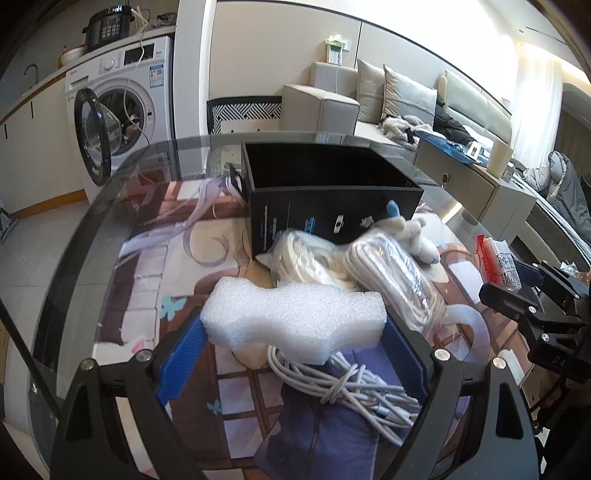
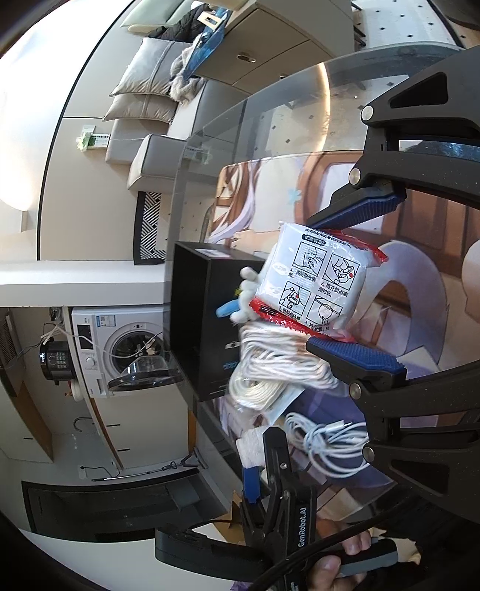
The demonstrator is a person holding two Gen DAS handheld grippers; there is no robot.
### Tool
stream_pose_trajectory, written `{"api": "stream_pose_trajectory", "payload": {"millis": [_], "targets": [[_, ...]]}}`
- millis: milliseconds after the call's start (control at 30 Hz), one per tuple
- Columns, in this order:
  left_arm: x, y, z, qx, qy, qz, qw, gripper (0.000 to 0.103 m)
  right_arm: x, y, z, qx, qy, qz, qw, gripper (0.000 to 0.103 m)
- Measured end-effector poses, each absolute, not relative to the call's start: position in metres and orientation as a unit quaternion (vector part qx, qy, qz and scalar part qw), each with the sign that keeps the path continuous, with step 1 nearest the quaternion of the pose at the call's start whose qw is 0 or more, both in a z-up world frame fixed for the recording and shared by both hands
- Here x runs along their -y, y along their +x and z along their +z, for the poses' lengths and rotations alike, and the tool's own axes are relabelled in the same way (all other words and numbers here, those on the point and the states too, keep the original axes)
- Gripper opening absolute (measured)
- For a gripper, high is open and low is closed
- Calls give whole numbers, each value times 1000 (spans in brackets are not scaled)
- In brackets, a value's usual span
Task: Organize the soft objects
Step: 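Grasp the white foam block with the left tool while the right tool lifts the packet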
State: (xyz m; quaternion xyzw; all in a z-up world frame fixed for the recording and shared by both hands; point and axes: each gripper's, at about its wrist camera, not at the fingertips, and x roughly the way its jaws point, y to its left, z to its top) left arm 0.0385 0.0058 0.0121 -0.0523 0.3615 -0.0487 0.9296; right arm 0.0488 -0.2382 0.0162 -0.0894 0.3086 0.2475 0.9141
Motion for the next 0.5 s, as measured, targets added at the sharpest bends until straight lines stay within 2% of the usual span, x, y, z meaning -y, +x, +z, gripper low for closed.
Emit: {"api": "stream_pose_trajectory", "payload": {"millis": [500], "targets": [[-2, 60, 41, -327, -41, -46, 943, 90, 226, 69, 55, -280, -78, 280, 915, 59]]}}
